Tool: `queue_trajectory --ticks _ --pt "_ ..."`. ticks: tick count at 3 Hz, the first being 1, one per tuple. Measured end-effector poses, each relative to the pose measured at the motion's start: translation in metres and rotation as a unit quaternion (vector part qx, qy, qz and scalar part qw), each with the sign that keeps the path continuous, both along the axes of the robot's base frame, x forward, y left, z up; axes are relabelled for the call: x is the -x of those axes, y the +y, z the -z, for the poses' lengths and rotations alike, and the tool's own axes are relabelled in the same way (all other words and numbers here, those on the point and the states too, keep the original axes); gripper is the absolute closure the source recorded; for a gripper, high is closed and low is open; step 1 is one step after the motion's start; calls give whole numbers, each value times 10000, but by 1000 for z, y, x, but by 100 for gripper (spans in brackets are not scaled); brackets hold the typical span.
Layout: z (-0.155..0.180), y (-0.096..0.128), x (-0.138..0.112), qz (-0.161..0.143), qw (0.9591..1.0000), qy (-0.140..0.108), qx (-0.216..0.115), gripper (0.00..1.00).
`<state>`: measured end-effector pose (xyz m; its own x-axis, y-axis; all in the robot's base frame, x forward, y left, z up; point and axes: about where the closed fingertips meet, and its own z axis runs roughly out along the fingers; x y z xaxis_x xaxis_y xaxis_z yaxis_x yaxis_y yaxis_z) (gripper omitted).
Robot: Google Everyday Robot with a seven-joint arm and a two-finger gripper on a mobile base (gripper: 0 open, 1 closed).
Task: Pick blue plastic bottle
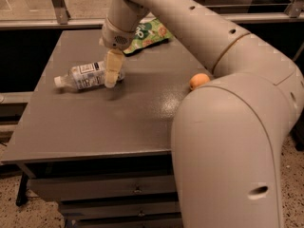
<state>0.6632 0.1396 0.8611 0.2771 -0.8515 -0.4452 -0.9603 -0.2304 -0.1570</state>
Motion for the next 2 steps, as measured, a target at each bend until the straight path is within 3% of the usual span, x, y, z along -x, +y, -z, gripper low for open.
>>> queue_trajectory --ticks 1,2 --pt "14 3 2 207 9997 119 17 17" --pt "18 3 2 440 9982 291 -286 41"
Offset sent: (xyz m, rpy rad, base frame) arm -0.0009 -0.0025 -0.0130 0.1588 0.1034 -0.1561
